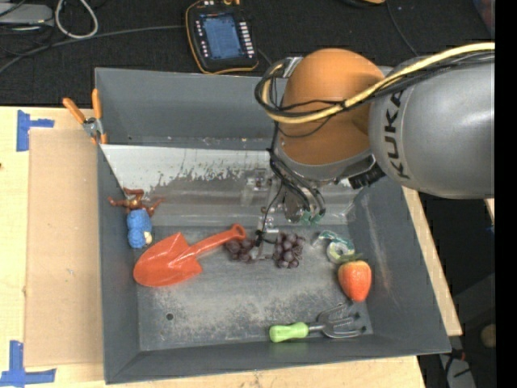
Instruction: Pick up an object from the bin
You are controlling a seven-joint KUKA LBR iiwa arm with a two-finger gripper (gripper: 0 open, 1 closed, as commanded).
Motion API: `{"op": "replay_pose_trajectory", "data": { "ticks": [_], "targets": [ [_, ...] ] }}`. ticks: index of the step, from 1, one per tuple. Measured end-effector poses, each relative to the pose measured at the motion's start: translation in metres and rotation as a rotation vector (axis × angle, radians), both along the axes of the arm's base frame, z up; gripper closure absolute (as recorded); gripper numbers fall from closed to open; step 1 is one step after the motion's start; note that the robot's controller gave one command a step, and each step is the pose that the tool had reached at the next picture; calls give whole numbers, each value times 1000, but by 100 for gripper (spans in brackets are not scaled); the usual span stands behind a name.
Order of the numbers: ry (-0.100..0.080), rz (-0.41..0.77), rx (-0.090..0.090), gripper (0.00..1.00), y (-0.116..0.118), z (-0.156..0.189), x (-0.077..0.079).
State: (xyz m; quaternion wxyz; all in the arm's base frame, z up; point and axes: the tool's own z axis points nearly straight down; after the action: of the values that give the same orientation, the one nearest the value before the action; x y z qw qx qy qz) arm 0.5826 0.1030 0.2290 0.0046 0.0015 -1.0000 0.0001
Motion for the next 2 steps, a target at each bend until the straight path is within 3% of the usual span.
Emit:
{"op": "replay_pose_trajectory", "data": {
  "ticks": [1, 2],
  "targets": [
    [-8, -4, 1, 0, -1, 4, 2],
    [-9, 183, 2, 0, 54, -122, 25]
  ]
}}
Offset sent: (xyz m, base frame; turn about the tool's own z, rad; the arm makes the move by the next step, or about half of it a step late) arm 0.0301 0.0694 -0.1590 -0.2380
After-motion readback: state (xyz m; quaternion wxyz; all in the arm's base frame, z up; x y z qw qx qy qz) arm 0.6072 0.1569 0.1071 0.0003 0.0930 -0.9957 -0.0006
